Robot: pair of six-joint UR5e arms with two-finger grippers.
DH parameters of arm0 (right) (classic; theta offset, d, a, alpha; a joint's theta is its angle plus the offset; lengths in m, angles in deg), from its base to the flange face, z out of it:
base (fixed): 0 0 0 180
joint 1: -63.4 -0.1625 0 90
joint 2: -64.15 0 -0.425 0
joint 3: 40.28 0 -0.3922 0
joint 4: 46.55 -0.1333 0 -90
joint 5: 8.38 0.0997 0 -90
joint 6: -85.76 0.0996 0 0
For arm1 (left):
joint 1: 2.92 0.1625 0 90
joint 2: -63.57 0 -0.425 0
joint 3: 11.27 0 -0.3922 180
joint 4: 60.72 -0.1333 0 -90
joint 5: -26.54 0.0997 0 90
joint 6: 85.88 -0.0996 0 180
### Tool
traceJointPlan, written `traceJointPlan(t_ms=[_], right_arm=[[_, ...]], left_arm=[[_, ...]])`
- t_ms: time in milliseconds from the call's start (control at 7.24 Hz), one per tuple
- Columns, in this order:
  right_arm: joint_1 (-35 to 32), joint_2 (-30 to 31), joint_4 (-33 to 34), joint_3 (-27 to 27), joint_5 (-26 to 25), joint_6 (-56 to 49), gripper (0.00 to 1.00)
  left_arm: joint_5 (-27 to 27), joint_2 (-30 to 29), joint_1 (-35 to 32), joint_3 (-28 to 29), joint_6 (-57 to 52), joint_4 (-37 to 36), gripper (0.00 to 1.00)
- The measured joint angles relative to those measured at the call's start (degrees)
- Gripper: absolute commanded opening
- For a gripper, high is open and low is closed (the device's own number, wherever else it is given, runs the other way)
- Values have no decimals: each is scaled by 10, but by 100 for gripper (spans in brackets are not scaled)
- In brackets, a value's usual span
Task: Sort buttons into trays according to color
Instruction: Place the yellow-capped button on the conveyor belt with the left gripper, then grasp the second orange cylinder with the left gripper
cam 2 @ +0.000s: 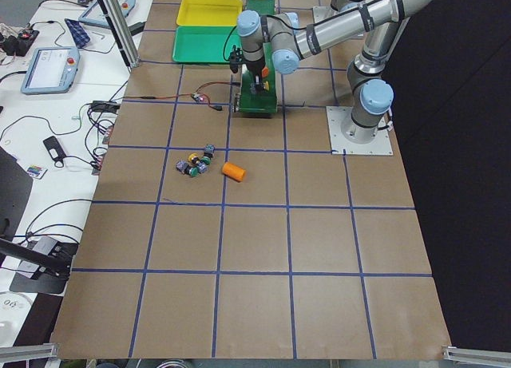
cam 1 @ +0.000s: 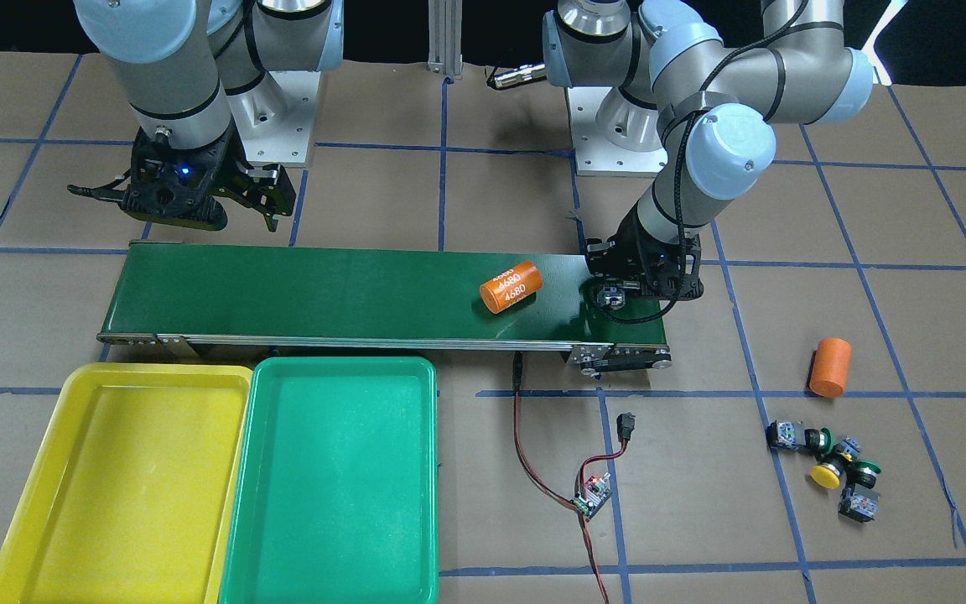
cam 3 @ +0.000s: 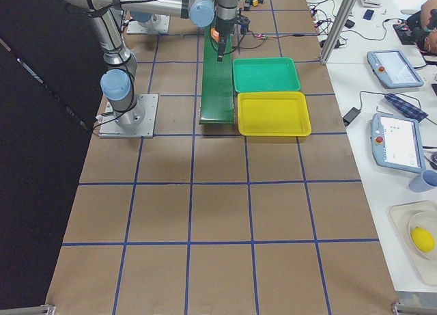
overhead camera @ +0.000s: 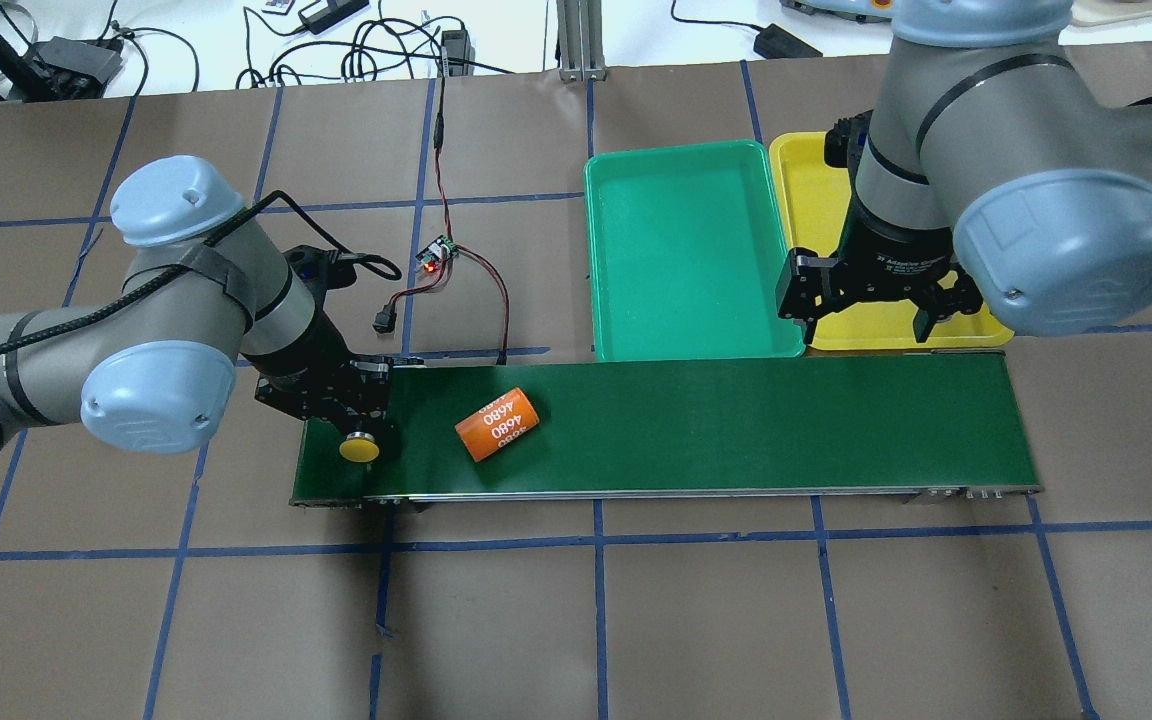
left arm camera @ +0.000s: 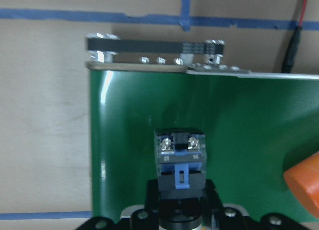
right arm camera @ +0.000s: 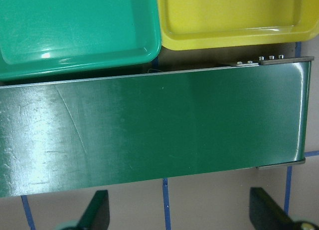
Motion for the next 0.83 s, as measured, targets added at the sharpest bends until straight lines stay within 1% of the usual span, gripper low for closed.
traceJointPlan(t_ms=[276, 414, 552, 829], right_arm=[[0, -1, 0, 0, 0, 0, 100], [0, -1, 0, 0, 0, 0, 100], [0, 0, 0, -1, 0, 0, 100], [0, 0, 0, -1, 0, 0, 100]], left_arm=[[5, -10, -4, -6, -2, -38, 100], [7, -9, 3, 5, -6, -42, 100], [8, -12, 27, 28, -26, -31, 100], [10, -42, 125, 77, -146, -7, 100]])
